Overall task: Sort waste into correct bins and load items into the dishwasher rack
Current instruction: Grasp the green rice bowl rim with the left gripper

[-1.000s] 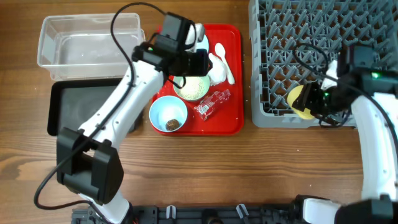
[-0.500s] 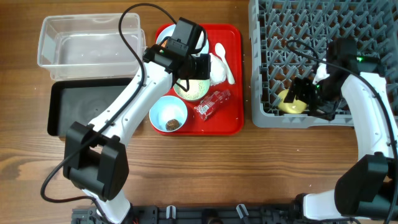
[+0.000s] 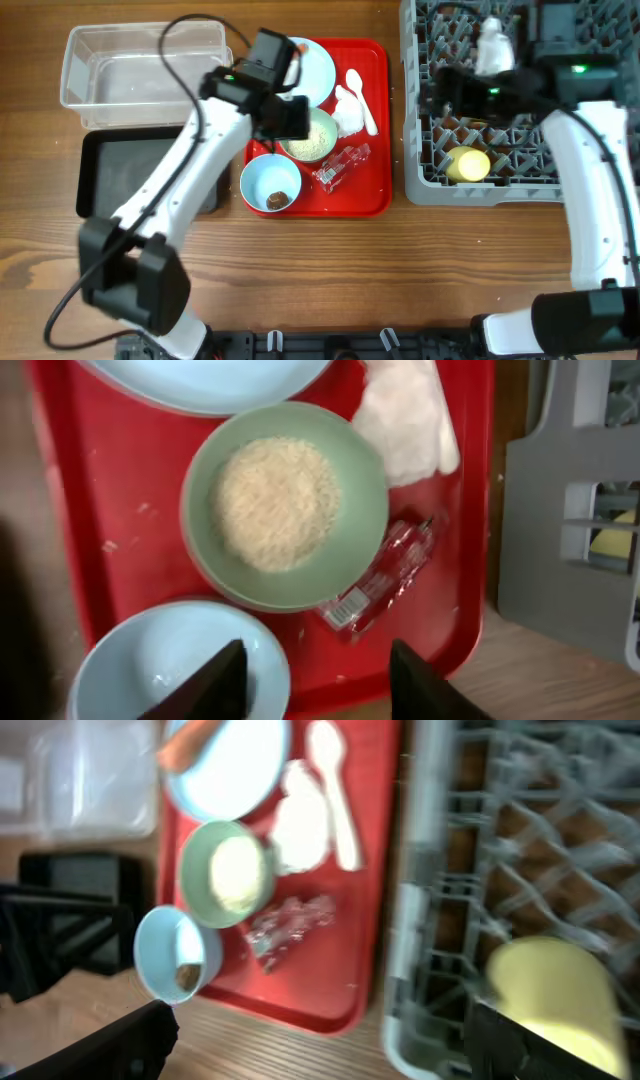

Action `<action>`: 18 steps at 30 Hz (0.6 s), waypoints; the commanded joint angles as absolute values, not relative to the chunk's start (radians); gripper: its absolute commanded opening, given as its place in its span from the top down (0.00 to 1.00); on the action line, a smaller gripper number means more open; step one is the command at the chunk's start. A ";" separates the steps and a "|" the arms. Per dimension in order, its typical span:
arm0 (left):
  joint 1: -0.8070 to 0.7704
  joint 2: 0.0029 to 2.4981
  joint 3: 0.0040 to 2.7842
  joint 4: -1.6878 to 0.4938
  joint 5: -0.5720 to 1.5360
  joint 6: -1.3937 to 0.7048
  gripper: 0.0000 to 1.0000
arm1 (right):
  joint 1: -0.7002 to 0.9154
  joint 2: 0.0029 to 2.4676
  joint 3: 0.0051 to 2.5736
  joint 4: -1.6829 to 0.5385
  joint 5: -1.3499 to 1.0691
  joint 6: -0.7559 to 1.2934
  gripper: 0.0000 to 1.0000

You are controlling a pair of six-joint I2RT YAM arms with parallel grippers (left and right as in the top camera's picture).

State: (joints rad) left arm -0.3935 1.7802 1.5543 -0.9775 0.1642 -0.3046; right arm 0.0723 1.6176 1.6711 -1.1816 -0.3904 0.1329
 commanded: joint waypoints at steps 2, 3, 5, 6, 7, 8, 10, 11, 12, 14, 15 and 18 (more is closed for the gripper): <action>-0.329 1.730 1.554 -1.053 0.155 -0.292 0.44 | 0.210 1.623 1.673 -1.090 -0.334 0.190 0.06; -0.322 1.731 1.554 -1.052 0.148 -0.292 0.35 | 0.228 1.628 1.673 -1.076 -0.329 0.192 0.06; -0.315 1.732 1.554 -1.043 0.097 -0.292 0.26 | 0.245 1.641 1.673 -1.058 -0.329 0.194 0.07; -0.310 1.732 1.554 -1.026 0.064 -0.292 0.22 | 0.258 1.660 1.673 -1.040 -0.329 0.194 0.08; -0.309 1.732 1.554 -1.006 0.062 -0.292 0.21 | 0.267 1.680 1.673 -1.032 -0.329 0.195 0.08; -0.310 1.732 1.554 -0.994 0.062 -0.292 0.20 | 0.271 1.692 1.673 -1.031 -0.329 0.195 0.08; -0.323 1.732 1.554 -0.973 0.065 -0.252 0.20 | 0.271 1.729 1.673 -1.031 -0.329 0.210 0.08; -0.340 1.734 1.554 -0.968 0.070 -0.181 0.20 | 0.266 1.734 1.673 -1.029 -0.326 0.208 0.08; -0.355 1.737 1.554 -0.963 0.070 -0.138 0.20 | 0.256 1.733 1.674 -1.029 -0.321 0.209 0.08; -0.396 1.748 1.554 -0.950 0.070 -0.067 0.20 | 0.225 1.724 1.674 -1.030 -0.321 0.208 0.08; -0.407 1.753 1.554 -0.948 0.070 -0.052 0.20 | 0.215 1.723 1.674 -1.033 -0.321 0.208 0.08; -0.462 1.787 1.554 -0.921 0.070 0.003 0.22 | 0.162 1.710 1.674 -1.059 -0.321 0.200 0.07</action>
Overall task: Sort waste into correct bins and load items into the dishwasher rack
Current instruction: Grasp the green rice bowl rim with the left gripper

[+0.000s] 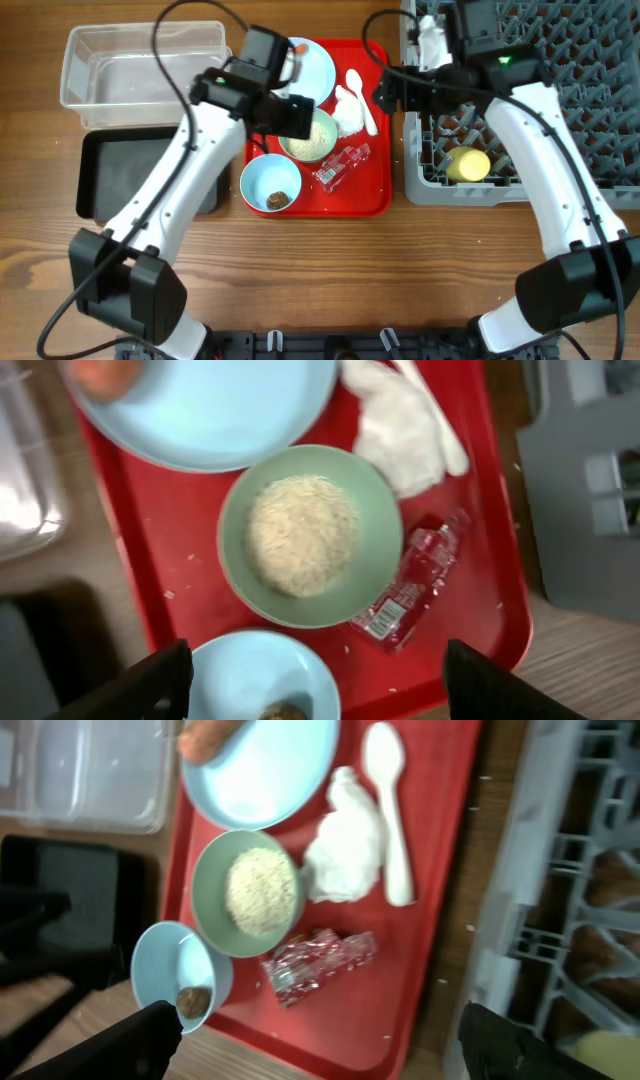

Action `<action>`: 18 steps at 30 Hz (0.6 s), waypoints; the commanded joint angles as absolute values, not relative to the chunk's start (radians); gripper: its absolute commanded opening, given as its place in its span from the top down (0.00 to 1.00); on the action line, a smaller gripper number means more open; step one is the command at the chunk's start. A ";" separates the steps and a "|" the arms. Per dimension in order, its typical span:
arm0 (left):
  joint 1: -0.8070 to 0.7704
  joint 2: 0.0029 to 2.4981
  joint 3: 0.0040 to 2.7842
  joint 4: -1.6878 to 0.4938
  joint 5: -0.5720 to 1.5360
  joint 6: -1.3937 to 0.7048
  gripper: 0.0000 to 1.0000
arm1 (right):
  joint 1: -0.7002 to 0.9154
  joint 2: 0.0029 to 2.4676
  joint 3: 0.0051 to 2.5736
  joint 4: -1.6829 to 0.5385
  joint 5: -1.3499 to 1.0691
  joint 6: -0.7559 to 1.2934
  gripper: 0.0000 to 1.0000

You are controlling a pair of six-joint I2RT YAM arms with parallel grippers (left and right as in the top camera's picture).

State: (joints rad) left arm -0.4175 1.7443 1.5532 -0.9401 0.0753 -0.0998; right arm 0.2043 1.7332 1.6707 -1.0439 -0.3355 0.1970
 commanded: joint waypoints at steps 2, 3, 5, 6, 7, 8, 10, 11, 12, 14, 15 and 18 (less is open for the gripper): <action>-0.495 1.830 1.554 -0.888 0.070 0.023 0.23 | 0.125 1.703 1.674 -1.071 -0.321 0.193 0.07; -0.509 1.859 1.554 -0.865 0.069 0.023 0.24 | 0.100 1.695 1.674 -1.082 -0.321 0.186 0.07; -0.523 1.922 1.554 -0.811 0.070 0.022 0.26 | 0.053 1.683 1.674 -1.110 -0.320 0.181 0.07; -0.526 1.946 1.554 -0.788 0.070 0.022 0.28 | 0.033 1.681 1.674 -1.122 -0.317 0.177 0.07; -0.529 1.970 1.554 -0.764 0.070 0.022 0.31 | 0.017 1.681 1.674 -1.134 -0.309 0.173 0.07; -0.532 1.993 1.554 -0.744 0.075 0.022 0.35 | 0.009 1.681 1.674 -1.143 -0.305 0.167 0.07; -0.537 2.032 1.554 -0.712 0.077 0.022 0.45 | 0.002 1.681 1.674 -1.150 -0.302 0.157 0.07; -0.540 2.046 1.554 -0.704 0.078 0.022 0.48 | 0.002 1.681 1.674 -1.149 -0.295 0.157 0.07; -0.542 2.064 1.554 -0.694 0.078 0.021 0.51 | 0.002 1.681 1.674 -1.149 -0.284 0.157 0.07; -0.550 2.094 1.554 -0.682 0.078 0.019 0.57 | 0.002 1.681 1.674 -1.149 -0.280 0.157 0.07; -0.554 2.107 1.554 -0.680 0.078 0.019 0.60 | 0.002 1.681 1.674 -1.149 -0.280 0.157 0.07; -0.561 2.127 1.554 -0.678 0.077 0.019 0.69 | 0.002 1.681 1.674 -1.150 -0.280 0.157 0.07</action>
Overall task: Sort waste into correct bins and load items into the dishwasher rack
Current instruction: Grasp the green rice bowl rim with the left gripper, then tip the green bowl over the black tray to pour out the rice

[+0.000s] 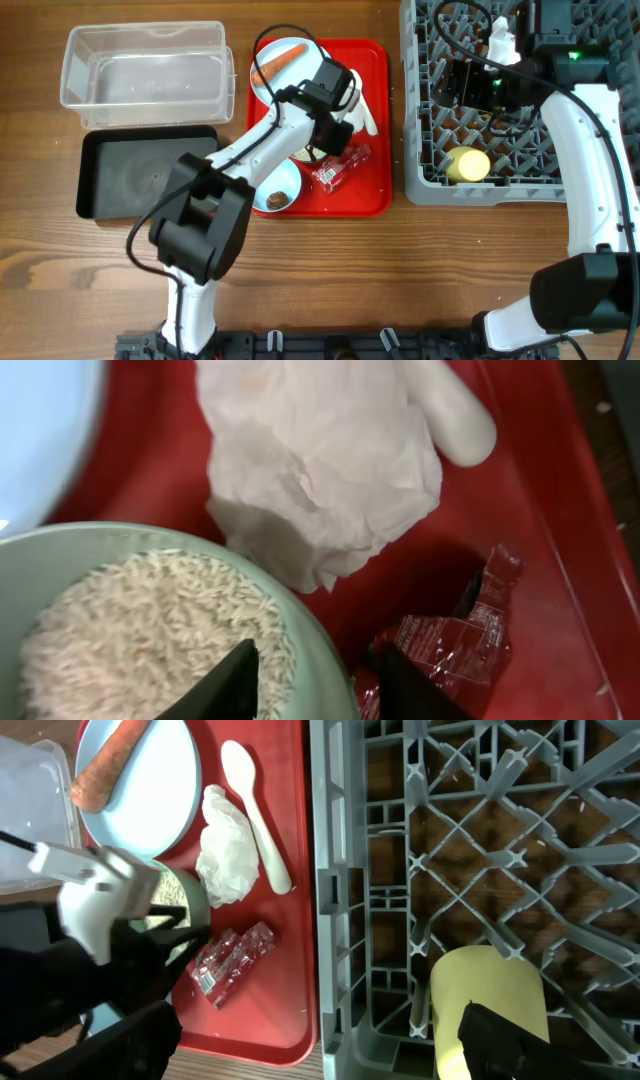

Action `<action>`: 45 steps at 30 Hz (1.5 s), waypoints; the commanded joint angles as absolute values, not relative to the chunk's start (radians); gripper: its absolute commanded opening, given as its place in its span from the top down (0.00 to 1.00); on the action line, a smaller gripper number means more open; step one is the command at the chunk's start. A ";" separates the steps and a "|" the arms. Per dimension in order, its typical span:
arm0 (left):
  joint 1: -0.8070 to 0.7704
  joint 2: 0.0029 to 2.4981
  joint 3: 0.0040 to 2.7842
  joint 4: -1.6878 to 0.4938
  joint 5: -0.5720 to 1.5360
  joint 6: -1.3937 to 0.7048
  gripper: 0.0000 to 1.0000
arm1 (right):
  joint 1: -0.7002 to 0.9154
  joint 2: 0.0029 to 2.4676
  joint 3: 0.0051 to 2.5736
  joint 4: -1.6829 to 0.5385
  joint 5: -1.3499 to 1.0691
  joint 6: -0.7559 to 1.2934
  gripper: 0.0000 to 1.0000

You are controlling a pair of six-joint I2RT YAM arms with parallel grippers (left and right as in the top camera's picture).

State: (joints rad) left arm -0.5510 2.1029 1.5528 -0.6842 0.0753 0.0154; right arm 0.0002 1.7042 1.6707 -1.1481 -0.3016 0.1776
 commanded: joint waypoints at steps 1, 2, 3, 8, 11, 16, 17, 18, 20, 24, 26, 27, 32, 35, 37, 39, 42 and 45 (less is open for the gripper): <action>-0.561 2.127 1.554 -0.677 0.077 0.019 0.75 | 0.002 1.681 1.674 -1.149 -0.280 0.158 0.07; -0.561 2.127 1.554 -0.675 0.077 0.019 0.82 | 0.002 1.681 1.674 -1.149 -0.280 0.158 0.07; -0.561 2.127 1.554 -0.672 0.077 0.019 0.85 | 0.002 1.681 1.674 -1.149 -0.280 0.158 0.07; -0.561 2.126 1.554 -0.670 0.077 0.018 0.96 | 0.002 1.681 1.674 -1.152 -0.280 0.158 0.07; -0.561 2.082 1.563 -0.685 0.077 0.010 0.96 | 0.002 1.681 1.674 -1.153 -0.280 0.158 0.07; -0.547 1.875 1.586 -0.746 0.078 -0.113 0.96 | 0.002 1.681 1.674 -1.153 -0.280 0.157 0.07; -0.541 1.824 1.586 -0.764 0.078 -0.149 0.96 | 0.002 1.681 1.674 -1.153 -0.280 0.157 0.07; -0.533 1.783 1.586 -0.785 0.078 -0.179 0.96 | 0.002 1.681 1.674 -1.153 -0.280 0.158 0.07; -0.509 1.708 1.586 -0.846 0.077 -0.228 0.96 | 0.002 1.681 1.674 -1.153 -0.280 0.157 0.07; -0.395 1.626 1.586 -1.010 0.078 -0.275 0.96 | 0.002 1.681 1.674 -1.153 -0.280 0.156 0.06; -0.293 1.623 1.586 -1.102 0.117 -0.273 0.96 | 0.002 1.681 1.674 -1.153 -0.280 0.157 0.05; -0.228 1.623 1.577 -1.130 0.151 -0.266 0.96 | 0.002 1.681 1.674 -1.153 -0.280 0.157 0.05; -0.031 1.623 1.527 -1.131 0.314 -0.190 0.96 | 0.002 1.681 1.674 -1.158 -0.261 0.157 0.04; 0.108 1.625 1.433 -1.072 0.550 -0.062 0.96 | 0.002 1.681 1.674 -1.163 -0.257 0.157 0.04; 0.196 1.625 1.354 -1.021 0.739 0.020 0.96 | 0.002 1.681 1.674 -1.164 -0.257 0.157 0.04; 0.287 1.625 1.278 -0.973 0.873 0.059 0.96 | 0.002 1.681 1.674 -1.167 -0.258 0.157 0.04; 0.393 1.625 1.204 -0.933 1.000 0.122 0.96 | 0.002 1.681 1.674 -1.168 -0.258 0.157 0.04; 0.517 1.638 1.128 -0.891 1.174 0.204 0.96 | 0.002 1.681 1.674 -1.166 -0.257 0.157 0.04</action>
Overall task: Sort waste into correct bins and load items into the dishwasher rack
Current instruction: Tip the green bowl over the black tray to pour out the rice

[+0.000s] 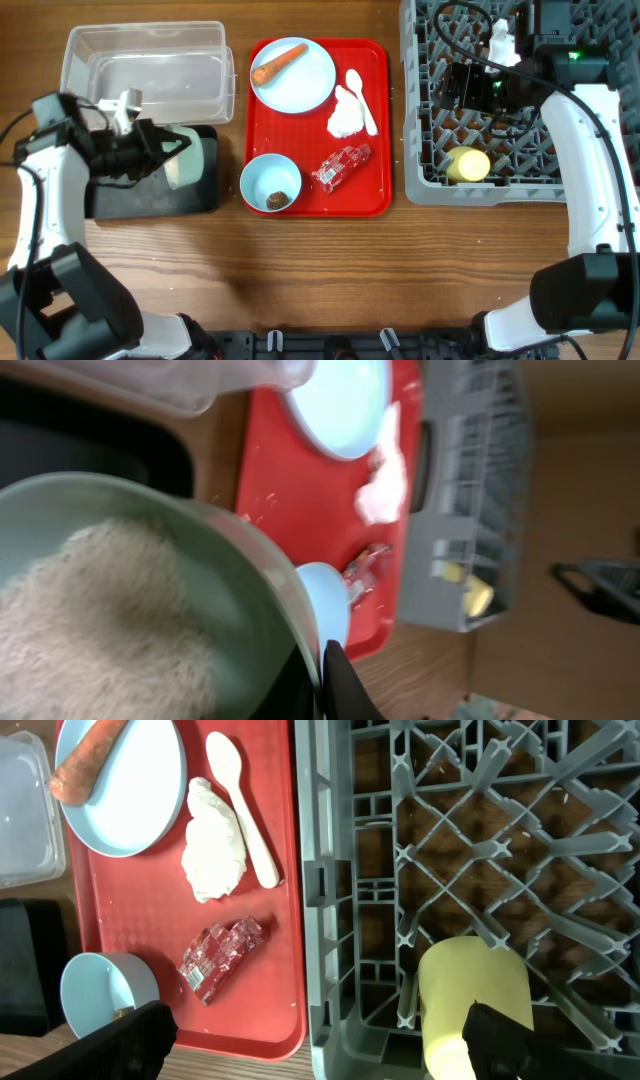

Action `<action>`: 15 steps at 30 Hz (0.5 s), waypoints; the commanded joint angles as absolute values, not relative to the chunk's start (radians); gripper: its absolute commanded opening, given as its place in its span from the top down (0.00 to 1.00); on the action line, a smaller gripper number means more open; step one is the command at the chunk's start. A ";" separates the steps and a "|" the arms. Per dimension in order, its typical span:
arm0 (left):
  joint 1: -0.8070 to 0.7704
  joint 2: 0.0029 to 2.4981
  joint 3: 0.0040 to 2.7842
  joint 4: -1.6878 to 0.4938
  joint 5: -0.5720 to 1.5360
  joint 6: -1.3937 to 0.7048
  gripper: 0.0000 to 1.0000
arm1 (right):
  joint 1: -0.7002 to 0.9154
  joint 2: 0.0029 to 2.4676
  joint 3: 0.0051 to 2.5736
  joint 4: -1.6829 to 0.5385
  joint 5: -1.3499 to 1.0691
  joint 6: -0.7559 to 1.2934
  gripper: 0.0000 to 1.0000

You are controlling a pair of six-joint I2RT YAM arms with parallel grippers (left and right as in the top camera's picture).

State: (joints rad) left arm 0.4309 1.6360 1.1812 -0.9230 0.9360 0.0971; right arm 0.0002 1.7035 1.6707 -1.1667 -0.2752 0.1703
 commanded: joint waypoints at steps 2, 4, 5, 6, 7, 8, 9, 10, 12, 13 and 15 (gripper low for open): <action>0.562 1.659 1.104 -0.867 1.244 0.206 0.96 | 0.002 1.681 1.674 -1.167 -0.257 0.157 0.04; 0.591 1.687 1.082 -0.844 1.324 0.207 0.96 | 0.002 1.681 1.674 -1.167 -0.257 0.157 0.04; 0.594 1.703 1.066 -0.828 1.363 0.207 0.96 | 0.002 1.681 1.674 -1.168 -0.257 0.156 0.04; 0.594 1.717 1.057 -0.817 1.377 0.207 0.96 | 0.002 1.681 1.674 -1.168 -0.257 0.156 0.04; 0.593 1.736 1.051 -0.807 1.380 0.207 0.96 | 0.002 1.681 1.674 -1.168 -0.257 0.157 0.04; 0.593 1.760 1.049 -0.804 1.387 0.207 0.96 | 0.002 1.681 1.674 -1.166 -0.257 0.157 0.04; 0.593 1.782 1.048 -0.799 1.414 0.207 0.96 | 0.002 1.681 1.674 -1.165 -0.257 0.156 0.04; 0.593 1.799 1.047 -0.795 1.454 0.207 0.96 | 0.002 1.681 1.674 -1.165 -0.257 0.155 0.03; 0.594 1.835 1.047 -0.780 1.565 0.206 0.96 | 0.002 1.681 1.674 -1.168 -0.257 0.150 0.04; 0.594 1.842 1.047 -0.781 1.576 0.204 0.96 | 0.002 1.681 1.674 -1.168 -0.257 0.148 0.04; 0.594 1.844 1.047 -0.801 1.576 0.202 0.96 | 0.002 1.681 1.674 -1.168 -0.257 0.131 0.03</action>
